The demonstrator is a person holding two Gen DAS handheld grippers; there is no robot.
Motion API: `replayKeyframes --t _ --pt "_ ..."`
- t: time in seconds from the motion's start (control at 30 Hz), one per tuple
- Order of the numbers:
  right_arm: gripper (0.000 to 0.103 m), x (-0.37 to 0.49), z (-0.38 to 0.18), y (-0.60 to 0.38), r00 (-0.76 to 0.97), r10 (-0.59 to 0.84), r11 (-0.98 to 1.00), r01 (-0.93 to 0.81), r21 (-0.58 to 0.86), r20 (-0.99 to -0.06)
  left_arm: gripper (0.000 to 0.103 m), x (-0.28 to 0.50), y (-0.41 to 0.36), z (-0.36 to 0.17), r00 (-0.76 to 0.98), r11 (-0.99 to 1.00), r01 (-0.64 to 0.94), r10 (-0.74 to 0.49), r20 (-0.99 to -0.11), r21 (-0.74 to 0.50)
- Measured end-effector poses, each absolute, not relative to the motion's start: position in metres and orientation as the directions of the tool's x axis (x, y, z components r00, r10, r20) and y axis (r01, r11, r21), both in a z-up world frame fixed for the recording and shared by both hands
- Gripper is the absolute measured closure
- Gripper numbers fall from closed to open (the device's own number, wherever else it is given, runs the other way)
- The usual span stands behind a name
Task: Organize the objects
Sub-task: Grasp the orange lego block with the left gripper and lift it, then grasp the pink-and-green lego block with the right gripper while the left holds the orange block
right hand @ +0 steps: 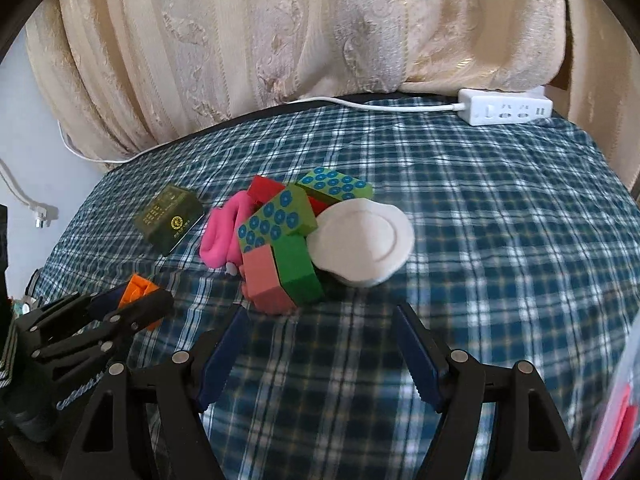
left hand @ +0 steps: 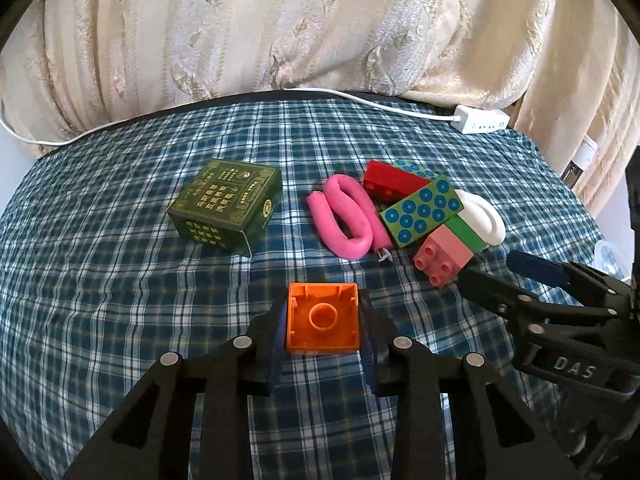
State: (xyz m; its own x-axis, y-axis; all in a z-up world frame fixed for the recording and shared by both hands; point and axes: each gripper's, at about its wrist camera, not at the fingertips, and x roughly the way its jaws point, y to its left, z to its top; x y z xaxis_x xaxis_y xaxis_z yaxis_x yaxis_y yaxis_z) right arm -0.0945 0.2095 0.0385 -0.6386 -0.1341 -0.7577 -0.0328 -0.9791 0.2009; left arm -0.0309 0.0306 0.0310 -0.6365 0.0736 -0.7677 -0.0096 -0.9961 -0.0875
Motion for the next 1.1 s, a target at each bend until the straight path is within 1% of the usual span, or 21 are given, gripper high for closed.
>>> replayKeyframes --t 0.17,0.37,0.53,0.63,0.7,1.1 --pt "0.025 -0.105 0.036 0.202 -0.631 -0.147 -0.981 -0.006 0.194 -0.761 0.071 -0.031 0.029 0.029 -0.630 -0.996 0.006 0.063 -0.774 -0.086" --pt "0.033 -0.117 0.033 0.197 -0.623 -0.153 -0.983 0.012 0.186 -0.768 0.071 -0.031 0.028 0.029 -0.630 -0.996 0.018 0.059 -0.775 -0.091" --pt "0.035 -0.125 0.031 0.194 -0.622 -0.155 -0.984 0.023 0.179 -0.768 0.071 -0.031 0.028 0.029 -0.627 -0.996 0.022 0.058 -0.777 -0.092" --pt "0.041 -0.127 0.030 0.192 -0.623 -0.154 -0.984 0.028 0.174 -0.767 0.071 -0.031 0.027 0.028 -0.625 -0.995 0.025 0.057 -0.778 -0.093" --pt "0.054 -0.127 0.030 0.191 -0.624 -0.152 -0.985 0.030 0.171 -0.766 0.071 -0.031 0.027 0.028 -0.625 -0.995 0.024 0.058 -0.779 -0.093" --pt "0.055 -0.108 0.032 0.193 -0.637 -0.153 -0.983 0.021 0.181 -0.756 0.071 -0.031 0.032 0.029 -0.626 -0.996 0.006 0.066 -0.777 -0.090"
